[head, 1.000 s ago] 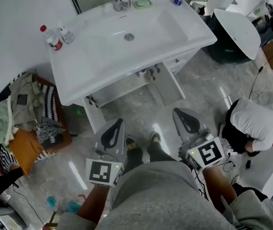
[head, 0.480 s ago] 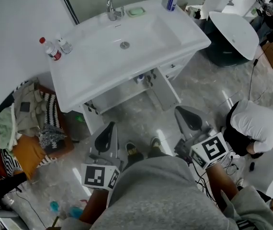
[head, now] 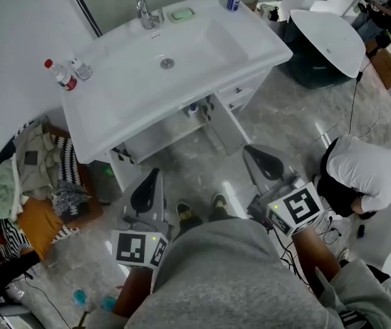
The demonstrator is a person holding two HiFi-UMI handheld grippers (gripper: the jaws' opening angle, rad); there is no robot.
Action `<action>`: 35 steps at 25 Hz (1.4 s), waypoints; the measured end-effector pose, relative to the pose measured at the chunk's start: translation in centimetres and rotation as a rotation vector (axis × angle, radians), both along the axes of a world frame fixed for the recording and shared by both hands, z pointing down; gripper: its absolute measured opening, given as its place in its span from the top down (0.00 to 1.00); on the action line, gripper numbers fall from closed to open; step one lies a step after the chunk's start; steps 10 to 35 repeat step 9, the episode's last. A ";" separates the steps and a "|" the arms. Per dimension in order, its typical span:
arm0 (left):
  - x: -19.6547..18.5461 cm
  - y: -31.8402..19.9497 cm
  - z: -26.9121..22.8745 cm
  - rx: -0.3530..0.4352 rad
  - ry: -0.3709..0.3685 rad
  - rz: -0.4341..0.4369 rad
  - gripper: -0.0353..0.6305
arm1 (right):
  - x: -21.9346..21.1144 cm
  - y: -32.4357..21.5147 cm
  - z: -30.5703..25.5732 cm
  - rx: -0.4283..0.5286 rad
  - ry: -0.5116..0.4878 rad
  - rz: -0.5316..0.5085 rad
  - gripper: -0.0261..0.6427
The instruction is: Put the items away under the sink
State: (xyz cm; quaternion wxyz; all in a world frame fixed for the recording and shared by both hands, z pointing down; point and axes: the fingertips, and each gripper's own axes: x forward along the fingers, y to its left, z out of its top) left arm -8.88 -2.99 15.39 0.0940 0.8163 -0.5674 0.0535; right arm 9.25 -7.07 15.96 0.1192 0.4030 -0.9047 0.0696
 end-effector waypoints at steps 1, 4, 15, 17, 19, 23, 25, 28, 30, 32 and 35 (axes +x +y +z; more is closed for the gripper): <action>0.1 0.0 0.0 0.000 0.001 -0.001 0.93 | 0.2 0.0 0.0 -0.001 -0.002 0.000 0.96; 0.4 -0.1 0.0 -0.006 0.005 -0.005 0.93 | 0.8 0.0 0.0 0.001 0.002 0.003 0.96; 1.4 0.0 0.2 -0.012 0.019 -0.010 0.93 | 1.8 -0.1 0.1 0.000 -0.007 0.010 0.96; 1.4 0.0 0.2 -0.012 0.019 -0.010 0.93 | 1.8 -0.1 0.1 0.000 -0.007 0.010 0.96; 1.4 0.0 0.2 -0.012 0.019 -0.010 0.93 | 1.8 -0.1 0.1 0.000 -0.007 0.010 0.96; 1.4 0.0 0.2 -0.012 0.019 -0.010 0.93 | 1.8 -0.1 0.1 0.000 -0.007 0.010 0.96; 1.4 0.0 0.2 -0.012 0.019 -0.010 0.93 | 1.8 -0.1 0.1 0.000 -0.007 0.010 0.96; 1.4 0.0 0.2 -0.012 0.019 -0.010 0.93 | 1.8 -0.1 0.1 0.000 -0.007 0.010 0.96; 1.4 0.0 0.2 -0.012 0.019 -0.010 0.93 | 1.8 -0.1 0.1 0.000 -0.007 0.010 0.96; 1.4 0.0 0.2 -0.012 0.019 -0.010 0.93 | 1.8 -0.1 0.1 0.000 -0.007 0.010 0.96; 1.4 0.0 0.2 -0.012 0.019 -0.010 0.93 | 1.8 -0.1 0.1 0.000 -0.007 0.010 0.96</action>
